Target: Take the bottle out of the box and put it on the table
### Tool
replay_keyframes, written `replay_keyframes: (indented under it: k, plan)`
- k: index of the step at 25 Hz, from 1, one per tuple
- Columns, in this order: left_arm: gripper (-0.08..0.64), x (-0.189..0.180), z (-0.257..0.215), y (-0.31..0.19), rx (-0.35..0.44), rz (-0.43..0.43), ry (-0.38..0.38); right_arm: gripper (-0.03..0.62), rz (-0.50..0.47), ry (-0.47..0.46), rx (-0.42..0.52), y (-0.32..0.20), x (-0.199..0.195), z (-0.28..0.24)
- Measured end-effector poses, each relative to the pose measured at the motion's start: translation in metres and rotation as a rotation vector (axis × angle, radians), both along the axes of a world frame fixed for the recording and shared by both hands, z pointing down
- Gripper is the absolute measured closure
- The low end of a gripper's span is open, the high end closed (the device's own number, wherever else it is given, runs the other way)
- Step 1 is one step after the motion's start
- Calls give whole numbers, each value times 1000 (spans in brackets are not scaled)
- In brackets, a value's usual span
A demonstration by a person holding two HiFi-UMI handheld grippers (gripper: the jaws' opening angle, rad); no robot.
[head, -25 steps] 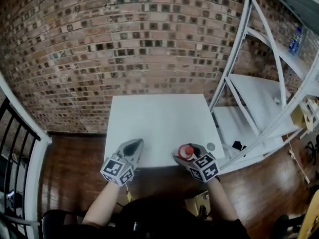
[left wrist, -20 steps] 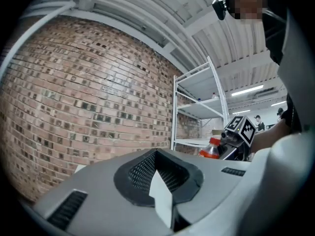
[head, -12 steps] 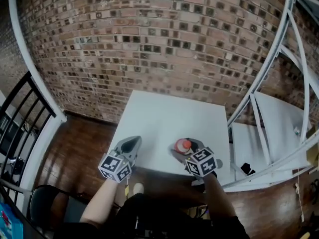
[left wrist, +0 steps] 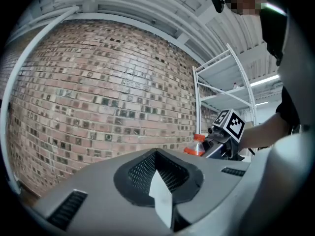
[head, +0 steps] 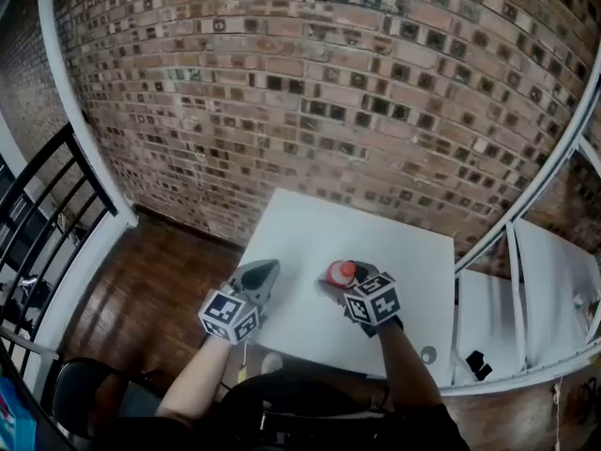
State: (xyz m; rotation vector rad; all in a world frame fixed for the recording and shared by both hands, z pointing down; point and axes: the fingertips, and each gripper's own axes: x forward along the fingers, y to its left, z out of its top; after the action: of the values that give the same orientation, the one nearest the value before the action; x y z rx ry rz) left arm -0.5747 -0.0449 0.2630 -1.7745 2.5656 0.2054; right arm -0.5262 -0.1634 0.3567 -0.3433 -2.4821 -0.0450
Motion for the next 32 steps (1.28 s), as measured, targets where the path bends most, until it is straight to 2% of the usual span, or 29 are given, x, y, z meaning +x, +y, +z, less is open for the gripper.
replay_keyframes:
  k: [6, 14, 19, 22, 26, 32]
  plan:
    - [563, -66, 14, -11, -22, -17, 22, 255, 24, 56, 22, -21, -81, 19]
    - [563, -131, 57, -9, -69, -56, 103, 255, 68, 116, -40, -38, -172, 57]
    - [563, -168, 77, 2, -93, -101, 135, 253, 44, 124, 13, -30, -218, 82]
    - [563, -184, 87, 9, -116, -123, 144, 253, 27, 143, 25, -27, -242, 94]
    - [563, -192, 106, 12, -186, -120, 135, 252, 7, 169, 18, -28, -266, 100]
    - [563, -206, 108, 16, -153, -135, 174, 248, 10, 169, 1, -25, -280, 102]
